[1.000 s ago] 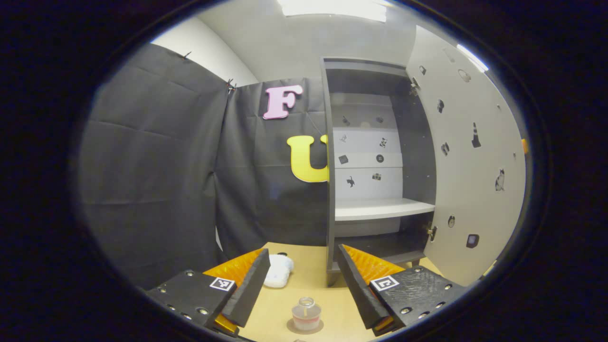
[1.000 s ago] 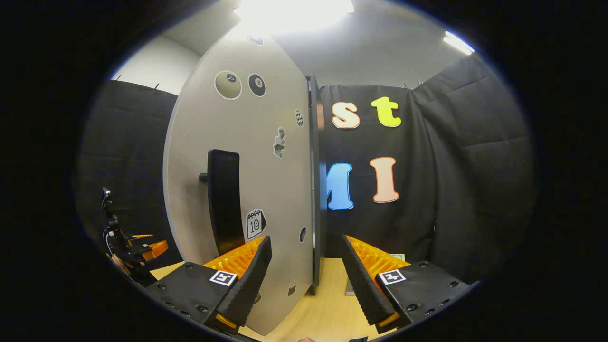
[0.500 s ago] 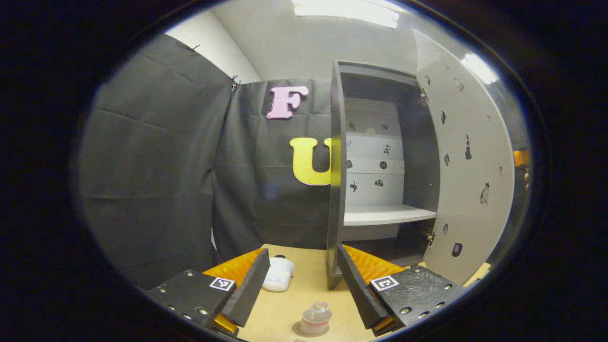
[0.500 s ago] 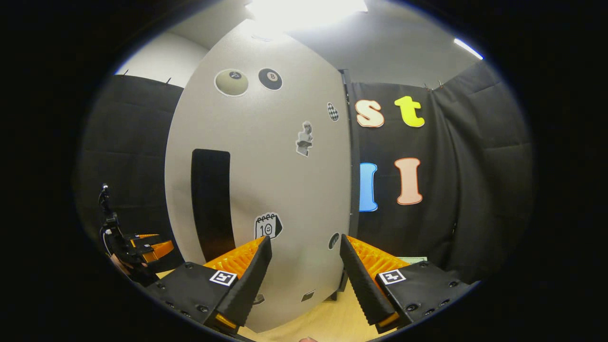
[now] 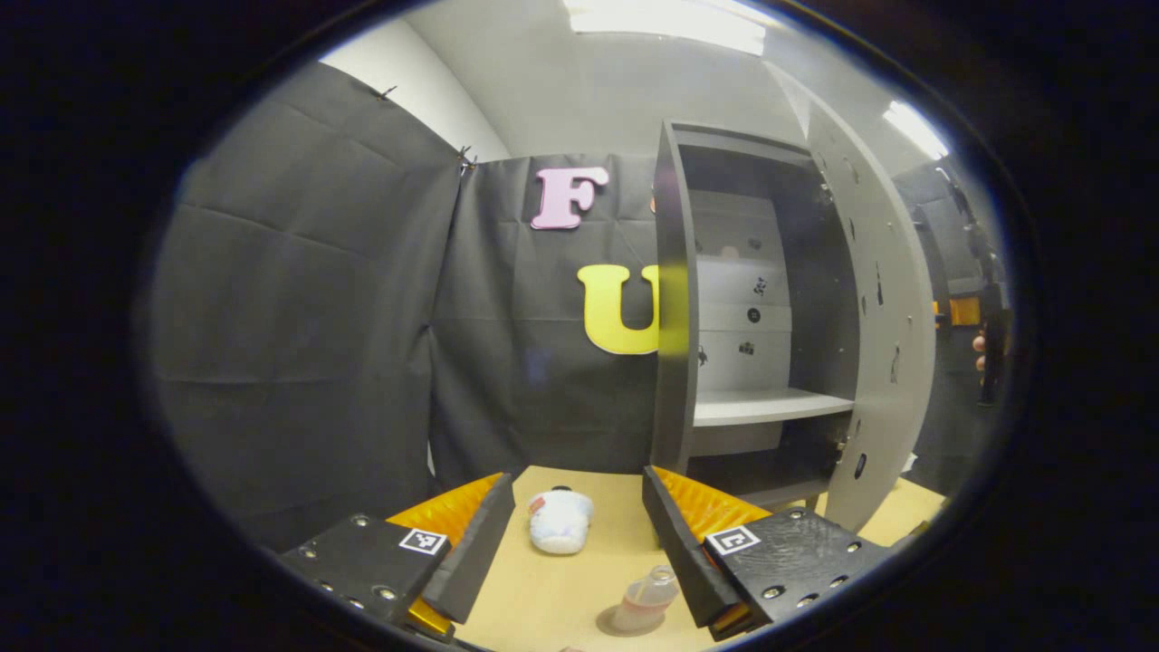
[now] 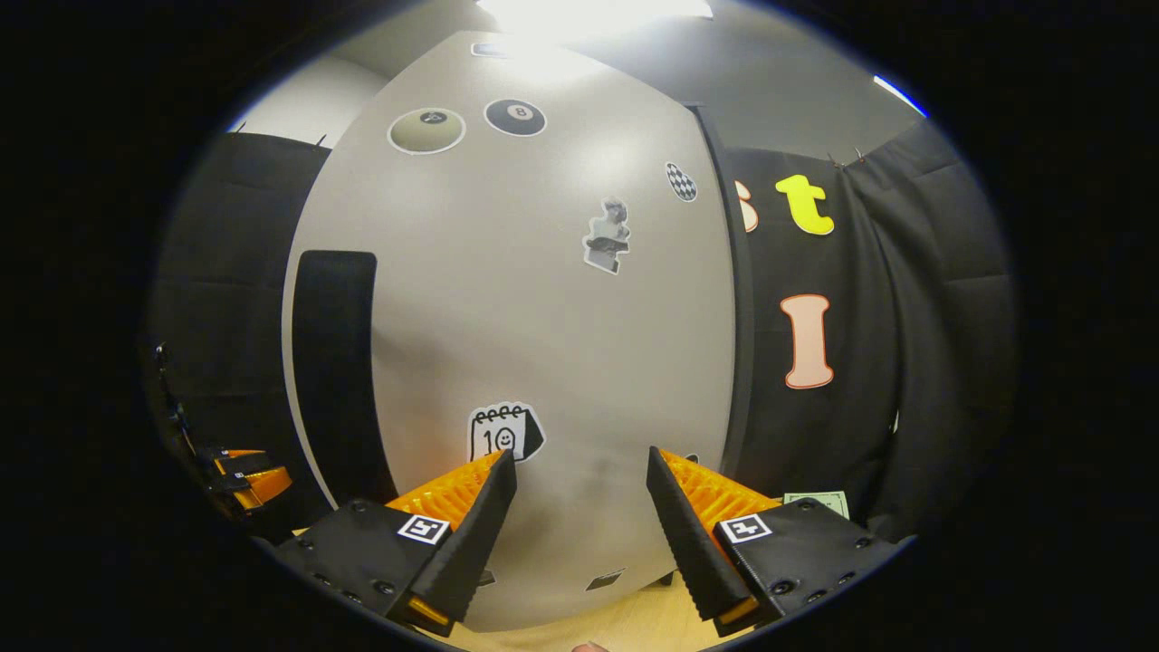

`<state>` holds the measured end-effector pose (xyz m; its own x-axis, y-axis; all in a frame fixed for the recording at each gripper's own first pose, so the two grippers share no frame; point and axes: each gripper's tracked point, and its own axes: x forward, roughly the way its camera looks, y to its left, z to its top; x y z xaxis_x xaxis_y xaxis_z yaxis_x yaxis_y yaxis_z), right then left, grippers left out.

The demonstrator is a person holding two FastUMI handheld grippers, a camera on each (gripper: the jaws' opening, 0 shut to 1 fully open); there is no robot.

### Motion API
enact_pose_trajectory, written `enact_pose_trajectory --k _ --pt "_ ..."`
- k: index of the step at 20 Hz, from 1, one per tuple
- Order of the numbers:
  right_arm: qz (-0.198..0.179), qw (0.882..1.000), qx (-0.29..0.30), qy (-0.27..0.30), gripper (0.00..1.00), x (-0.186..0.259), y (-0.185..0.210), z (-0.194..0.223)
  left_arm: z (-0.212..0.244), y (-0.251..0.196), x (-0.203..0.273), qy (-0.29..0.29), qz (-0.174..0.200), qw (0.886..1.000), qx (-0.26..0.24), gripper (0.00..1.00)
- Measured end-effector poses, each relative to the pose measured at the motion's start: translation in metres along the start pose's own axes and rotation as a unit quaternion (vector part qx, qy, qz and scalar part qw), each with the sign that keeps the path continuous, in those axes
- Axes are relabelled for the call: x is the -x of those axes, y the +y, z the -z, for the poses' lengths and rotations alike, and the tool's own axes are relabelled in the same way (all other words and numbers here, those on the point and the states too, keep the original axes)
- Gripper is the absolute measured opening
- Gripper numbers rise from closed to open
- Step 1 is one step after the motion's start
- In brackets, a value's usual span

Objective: Open the cabinet door with the right hand, grasp the bottle in the cabinet with the left hand and place it on the coaster, then close the cabinet door with the right hand.

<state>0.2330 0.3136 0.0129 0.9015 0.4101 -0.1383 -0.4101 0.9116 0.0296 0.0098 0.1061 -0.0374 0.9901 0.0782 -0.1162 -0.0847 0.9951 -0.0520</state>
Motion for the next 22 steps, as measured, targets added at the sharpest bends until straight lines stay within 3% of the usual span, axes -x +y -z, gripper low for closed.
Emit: enact_pose_trajectory --k 1,7,8,14,22 --pt "-0.002 1.000 -0.004 0.000 0.93 -0.009 0.003 0.001 0.006 0.011 0.000 0.003 -0.002 1.000 -0.005 0.88" --pt "0.005 0.999 -0.040 -0.014 0.93 -0.055 0.018 0.001 0.011 0.034 0.014 0.009 -0.012 1.000 -0.009 0.88" --pt "0.011 0.999 -0.042 -0.019 0.89 -0.056 0.019 0.000 0.011 0.040 0.017 0.010 -0.016 1.000 -0.012 0.88" --pt "0.032 0.997 -0.055 -0.033 0.93 -0.057 0.020 -0.004 0.013 0.065 0.028 0.009 -0.033 0.999 -0.008 0.86" --pt "0.045 0.996 -0.063 -0.039 0.94 -0.050 0.021 -0.005 0.015 0.044 0.019 0.011 -0.012 1.000 -0.012 0.88"
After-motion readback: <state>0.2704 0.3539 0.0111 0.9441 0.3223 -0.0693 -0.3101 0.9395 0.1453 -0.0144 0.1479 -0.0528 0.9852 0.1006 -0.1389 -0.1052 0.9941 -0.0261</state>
